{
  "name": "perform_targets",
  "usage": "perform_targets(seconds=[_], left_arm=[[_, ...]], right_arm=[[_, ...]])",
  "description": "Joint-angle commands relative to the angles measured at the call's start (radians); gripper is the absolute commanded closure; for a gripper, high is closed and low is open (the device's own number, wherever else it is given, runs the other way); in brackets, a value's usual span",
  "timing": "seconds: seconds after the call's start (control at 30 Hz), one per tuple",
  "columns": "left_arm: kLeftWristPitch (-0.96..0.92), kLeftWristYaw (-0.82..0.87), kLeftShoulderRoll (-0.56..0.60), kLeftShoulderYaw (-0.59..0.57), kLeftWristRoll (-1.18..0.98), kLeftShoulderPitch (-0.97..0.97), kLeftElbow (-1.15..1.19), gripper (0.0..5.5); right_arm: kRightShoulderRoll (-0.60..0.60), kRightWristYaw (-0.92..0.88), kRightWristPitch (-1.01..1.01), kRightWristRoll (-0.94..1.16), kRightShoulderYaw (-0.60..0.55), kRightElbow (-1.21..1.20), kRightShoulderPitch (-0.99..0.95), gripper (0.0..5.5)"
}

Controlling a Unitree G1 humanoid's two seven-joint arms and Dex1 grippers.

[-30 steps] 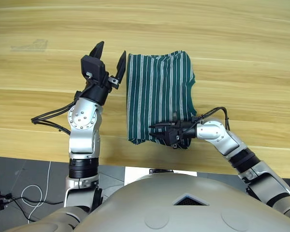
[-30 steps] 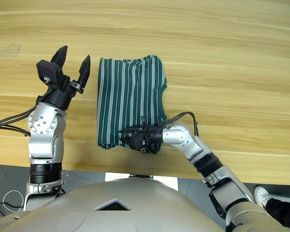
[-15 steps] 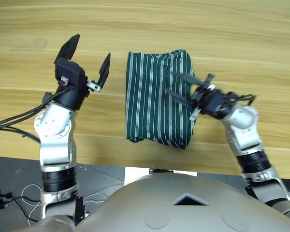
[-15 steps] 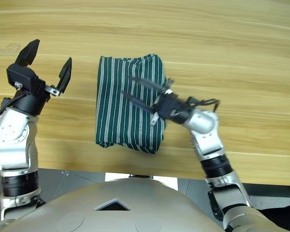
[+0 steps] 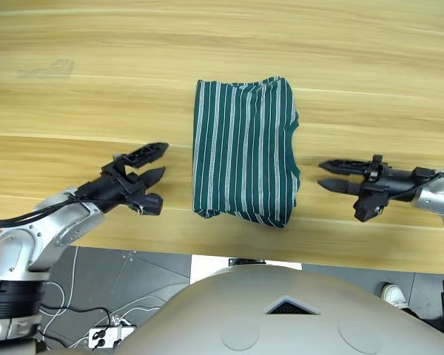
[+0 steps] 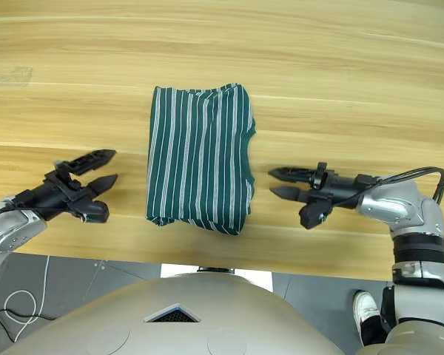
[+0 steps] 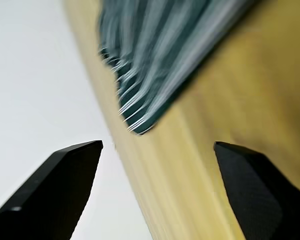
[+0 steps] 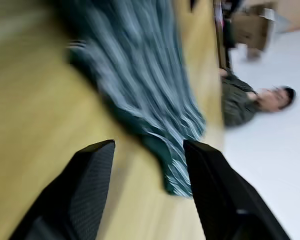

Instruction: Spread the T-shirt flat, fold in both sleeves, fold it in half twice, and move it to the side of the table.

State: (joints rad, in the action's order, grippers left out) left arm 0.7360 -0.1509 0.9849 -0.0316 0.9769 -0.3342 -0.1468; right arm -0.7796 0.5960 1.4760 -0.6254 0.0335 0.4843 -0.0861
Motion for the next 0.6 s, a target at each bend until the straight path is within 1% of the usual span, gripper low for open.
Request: perform_targets(seconds=[0.03, 0.13, 0.33, 0.5, 0.6], left_arm=[[0.111, 0.055, 0.076, 0.103, 0.096, 0.010, 0.063, 1.38], [0.141, 0.070, 0.081, 0.173, 0.120, 0.019, 0.089, 1.38], [0.159, 0.067, 0.016, 0.316, 0.120, 0.121, 0.114, 1.38], [0.190, 0.050, -0.024, 0.427, 0.125, 0.179, 0.103, 1.38], [0.190, 0.048, -0.019, 0.453, 0.119, 0.198, 0.113, 1.38]], right_arm=[[-0.038, -0.066, 0.091, -0.162, 0.024, 0.104, -0.046, 2.95], [-0.027, -0.126, 0.108, -0.244, 0.055, 0.147, -0.073, 2.95], [0.076, -0.264, 0.076, -0.375, 0.175, 0.157, -0.196, 2.95], [0.138, -0.360, 0.046, -0.417, 0.275, 0.146, -0.236, 2.95], [0.142, -0.401, 0.034, -0.407, 0.315, 0.139, -0.237, 2.95]])
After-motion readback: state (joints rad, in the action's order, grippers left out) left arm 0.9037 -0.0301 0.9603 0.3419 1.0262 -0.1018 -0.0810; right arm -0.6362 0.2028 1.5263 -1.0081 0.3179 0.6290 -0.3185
